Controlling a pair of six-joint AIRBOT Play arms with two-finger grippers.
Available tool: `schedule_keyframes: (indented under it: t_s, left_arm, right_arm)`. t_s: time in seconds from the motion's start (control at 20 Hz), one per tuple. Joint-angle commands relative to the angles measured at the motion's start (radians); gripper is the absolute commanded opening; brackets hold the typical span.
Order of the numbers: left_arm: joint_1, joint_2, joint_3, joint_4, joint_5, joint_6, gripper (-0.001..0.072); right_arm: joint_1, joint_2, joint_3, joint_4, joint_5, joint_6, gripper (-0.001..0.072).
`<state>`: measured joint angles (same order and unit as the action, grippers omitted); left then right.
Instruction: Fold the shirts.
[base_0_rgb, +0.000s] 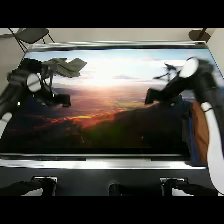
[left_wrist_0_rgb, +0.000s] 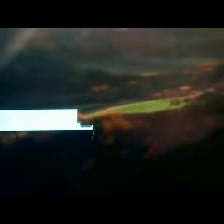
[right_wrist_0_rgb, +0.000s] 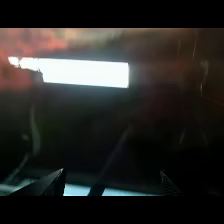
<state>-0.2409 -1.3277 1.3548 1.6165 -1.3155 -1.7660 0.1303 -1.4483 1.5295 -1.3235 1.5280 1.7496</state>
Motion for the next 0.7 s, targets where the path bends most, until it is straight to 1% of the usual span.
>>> schedule_keyframes:
  t_s: [0.0,0.1,0.65]
  left_arm:
    - [-0.014,0.126,-0.229,0.01,0.138,-0.084,0.0718]
    - [-0.01,0.128,-0.234,0.033,0.124,-0.082,0.0718]
    - [-0.01,0.125,-0.234,0.033,0.124,-0.082,0.0718]
  right_arm:
    - [0.065,-0.023,-0.1,-0.03,0.007,0.046,0.0684]
    - [0.065,-0.023,-0.1,-0.042,0.01,0.046,0.0684]
    - [0.065,-0.023,-0.1,-0.042,0.01,0.046,0.0683]
